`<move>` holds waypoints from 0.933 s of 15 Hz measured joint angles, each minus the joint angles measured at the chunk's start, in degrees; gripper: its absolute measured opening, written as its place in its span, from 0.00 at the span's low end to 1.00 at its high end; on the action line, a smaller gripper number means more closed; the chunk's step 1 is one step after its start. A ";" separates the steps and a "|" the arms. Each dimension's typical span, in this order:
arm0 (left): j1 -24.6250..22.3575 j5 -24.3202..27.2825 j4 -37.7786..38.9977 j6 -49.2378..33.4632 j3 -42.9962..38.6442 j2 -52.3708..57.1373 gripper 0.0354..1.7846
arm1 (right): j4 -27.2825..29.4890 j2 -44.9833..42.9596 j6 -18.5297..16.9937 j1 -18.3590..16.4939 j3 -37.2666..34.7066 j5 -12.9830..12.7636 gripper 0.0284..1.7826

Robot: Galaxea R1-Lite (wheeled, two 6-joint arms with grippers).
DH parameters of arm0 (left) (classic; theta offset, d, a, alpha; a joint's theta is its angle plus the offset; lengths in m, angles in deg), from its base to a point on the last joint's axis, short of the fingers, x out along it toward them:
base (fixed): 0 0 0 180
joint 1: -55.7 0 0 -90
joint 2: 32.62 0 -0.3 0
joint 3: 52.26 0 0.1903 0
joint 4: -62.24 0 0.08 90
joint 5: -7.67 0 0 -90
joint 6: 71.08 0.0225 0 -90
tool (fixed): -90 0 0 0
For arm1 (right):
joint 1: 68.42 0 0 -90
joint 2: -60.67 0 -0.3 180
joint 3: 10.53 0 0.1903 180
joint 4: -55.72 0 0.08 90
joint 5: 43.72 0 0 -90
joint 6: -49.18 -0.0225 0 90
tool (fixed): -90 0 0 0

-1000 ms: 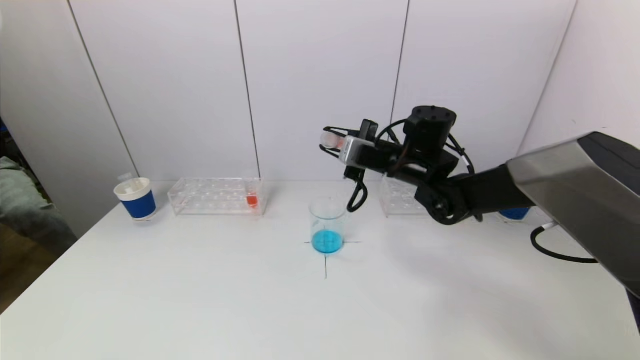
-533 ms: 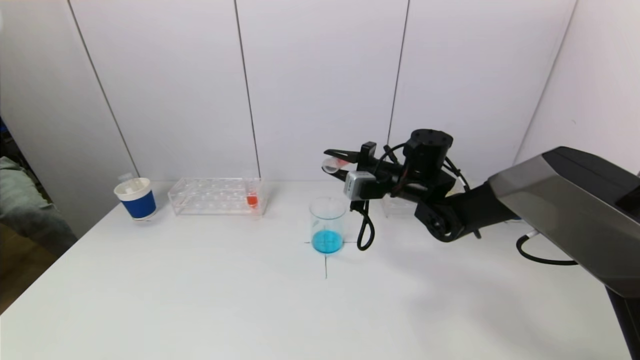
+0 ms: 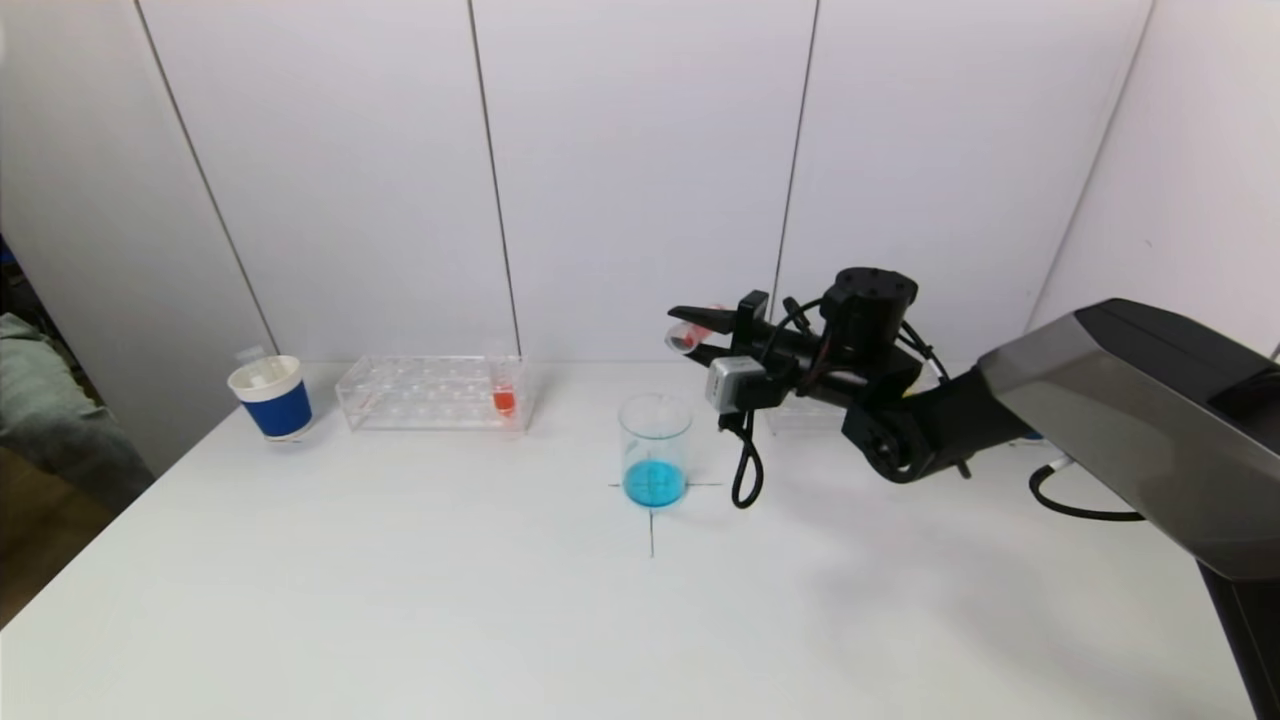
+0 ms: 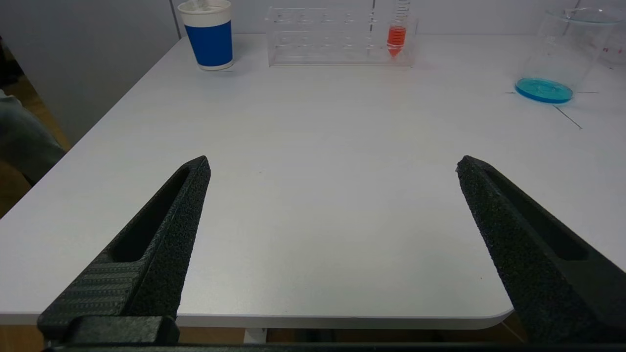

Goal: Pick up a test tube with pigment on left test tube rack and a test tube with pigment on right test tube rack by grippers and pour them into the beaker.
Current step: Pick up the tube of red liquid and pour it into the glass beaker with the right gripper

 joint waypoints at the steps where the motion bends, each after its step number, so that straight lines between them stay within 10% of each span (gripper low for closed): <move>1: 0.00 0.00 0.00 0.00 0.00 0.00 0.99 | 0.15 -0.02 0.45 0.00 0.02 0.02 0.28; 14: 0.00 0.00 0.00 0.00 0.00 0.00 0.99 | 0.91 -0.57 7.51 0.88 -0.12 0.30 0.28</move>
